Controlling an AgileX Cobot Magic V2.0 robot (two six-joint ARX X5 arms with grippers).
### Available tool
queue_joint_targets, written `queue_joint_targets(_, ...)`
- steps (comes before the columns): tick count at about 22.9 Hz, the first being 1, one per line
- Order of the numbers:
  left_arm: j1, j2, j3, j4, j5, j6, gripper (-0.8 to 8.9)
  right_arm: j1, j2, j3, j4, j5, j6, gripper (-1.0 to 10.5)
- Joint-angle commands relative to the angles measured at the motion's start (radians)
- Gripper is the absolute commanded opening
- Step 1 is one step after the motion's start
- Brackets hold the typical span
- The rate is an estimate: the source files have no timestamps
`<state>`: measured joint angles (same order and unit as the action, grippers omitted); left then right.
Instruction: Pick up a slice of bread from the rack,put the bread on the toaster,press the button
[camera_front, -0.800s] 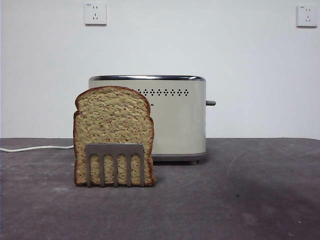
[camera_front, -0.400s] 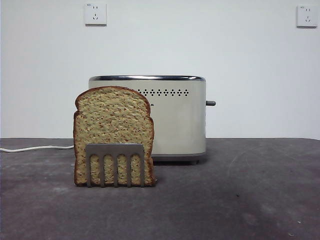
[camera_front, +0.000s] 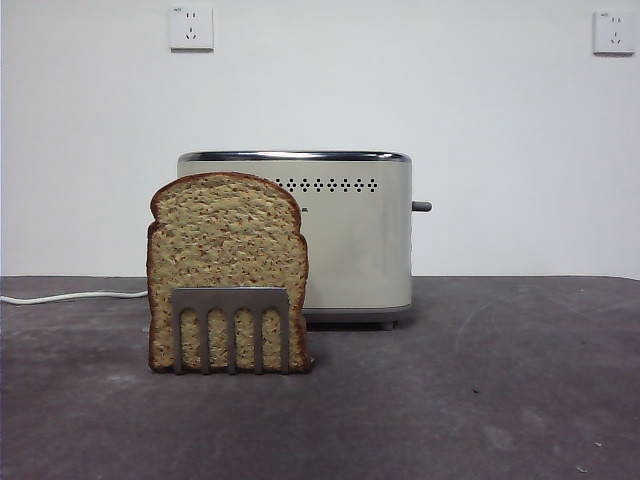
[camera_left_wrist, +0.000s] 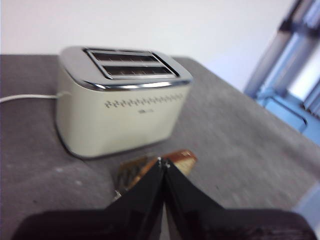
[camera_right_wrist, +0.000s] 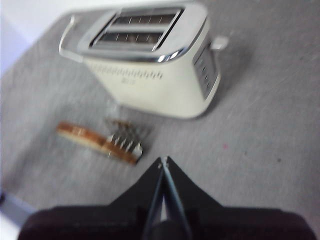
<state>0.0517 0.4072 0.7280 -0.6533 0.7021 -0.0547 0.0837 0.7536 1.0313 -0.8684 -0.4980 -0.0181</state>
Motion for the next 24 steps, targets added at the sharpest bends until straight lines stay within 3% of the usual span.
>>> queue_joint_targets(1, -0.010, 0.050, 0.082, -0.100, 0.039, 0.158, -0.08, 0.022, 0.030, 0.074, -0.124, -0.002, -0.117, -0.1)
queue_joint_targets(7, -0.064, 0.124, 0.212, -0.269, 0.033, 0.293, -0.08, 0.077, 0.049, 0.135, -0.221, 0.001, -0.160, -0.1)
queue_joint_targets(10, -0.080, 0.133, 0.224, -0.280, 0.033, 0.295, 0.11, 0.090, 0.049, 0.135, -0.222, 0.002, -0.160, -0.1)
queue_joint_targets(11, -0.080, 0.134, 0.225, -0.277, 0.033, 0.295, 0.86, 0.090, 0.049, 0.135, -0.222, 0.002, -0.160, -0.1)
queue_joint_targets(13, -0.085, 0.137, 0.225, -0.251, 0.031, 0.295, 5.02, 0.090, 0.049, 0.135, -0.222, 0.002, -0.160, -0.1)
queue_joint_targets(14, -0.091, 0.141, 0.229, -0.233, 0.031, 0.297, 6.32, 0.090, 0.050, 0.135, -0.222, 0.002, -0.160, -0.1)
queue_joint_targets(17, -0.127, 0.183, 0.283, -0.231, 0.018, 0.362, 6.29, 0.090, 0.051, 0.135, -0.222, 0.002, -0.160, -0.1)
queue_joint_targets(24, -0.343, 0.438, 0.511, -0.311, -0.179, 0.513, 6.29, 0.090, 0.065, 0.135, -0.221, 0.002, -0.160, -0.1)
